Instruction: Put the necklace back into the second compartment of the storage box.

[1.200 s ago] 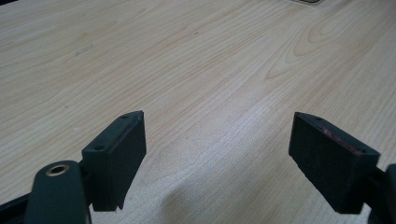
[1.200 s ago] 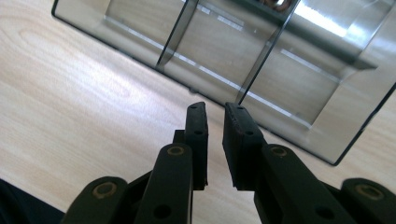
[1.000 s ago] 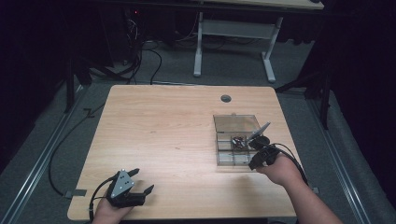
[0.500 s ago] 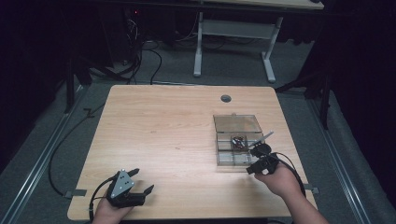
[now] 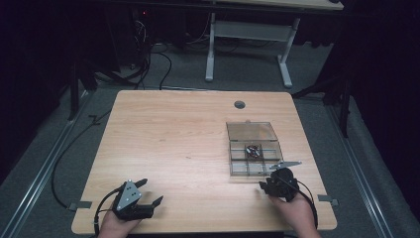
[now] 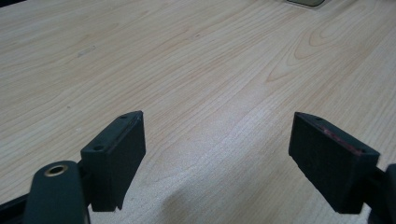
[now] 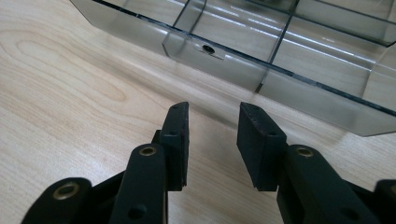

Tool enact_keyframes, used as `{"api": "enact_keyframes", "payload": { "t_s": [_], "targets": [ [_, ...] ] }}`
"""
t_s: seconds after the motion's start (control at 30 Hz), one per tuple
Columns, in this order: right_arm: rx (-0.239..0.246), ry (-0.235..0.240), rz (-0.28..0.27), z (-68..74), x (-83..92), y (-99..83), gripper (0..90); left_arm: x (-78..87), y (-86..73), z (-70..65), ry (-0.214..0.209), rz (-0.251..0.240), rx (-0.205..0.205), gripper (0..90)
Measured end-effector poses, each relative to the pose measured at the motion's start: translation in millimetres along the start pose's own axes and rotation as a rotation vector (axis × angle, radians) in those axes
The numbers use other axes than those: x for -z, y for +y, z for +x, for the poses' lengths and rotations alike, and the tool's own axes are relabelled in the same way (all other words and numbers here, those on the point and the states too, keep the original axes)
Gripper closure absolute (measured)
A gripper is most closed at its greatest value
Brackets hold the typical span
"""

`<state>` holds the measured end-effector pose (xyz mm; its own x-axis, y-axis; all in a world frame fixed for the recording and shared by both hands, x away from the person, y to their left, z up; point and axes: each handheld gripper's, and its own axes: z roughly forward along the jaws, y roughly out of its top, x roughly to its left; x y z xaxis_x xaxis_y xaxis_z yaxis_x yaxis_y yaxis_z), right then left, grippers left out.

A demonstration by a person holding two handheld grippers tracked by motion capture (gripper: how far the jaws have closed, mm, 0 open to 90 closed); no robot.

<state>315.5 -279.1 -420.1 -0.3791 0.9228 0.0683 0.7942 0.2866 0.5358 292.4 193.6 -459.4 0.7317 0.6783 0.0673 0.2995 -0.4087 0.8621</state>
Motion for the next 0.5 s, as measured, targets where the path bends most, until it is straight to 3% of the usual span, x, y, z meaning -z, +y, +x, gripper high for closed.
{"api": "enact_keyframes", "payload": {
  "t_s": [0.17,0.27,0.3,0.5],
  "targets": [
    [0.006,0.004,-0.109,4.8,-1.7,-15.9,62.5,0.5,-0.2,0.1,0.006,-0.007,0.004,19.1],
    [0.014,0.003,-0.141,7.1,-1.5,-20.3,61.8,0.6,-0.3,0.3,0.006,-0.008,0.005,19.0],
    [0.018,0.000,-0.187,9.9,-1.5,-25.1,61.1,0.8,-0.4,0.2,0.006,-0.011,0.006,19.0],
    [0.024,0.001,-0.314,15.5,-2.5,-37.2,59.5,0.8,-0.5,0.1,0.012,-0.014,0.006,19.0]
  ]
}}
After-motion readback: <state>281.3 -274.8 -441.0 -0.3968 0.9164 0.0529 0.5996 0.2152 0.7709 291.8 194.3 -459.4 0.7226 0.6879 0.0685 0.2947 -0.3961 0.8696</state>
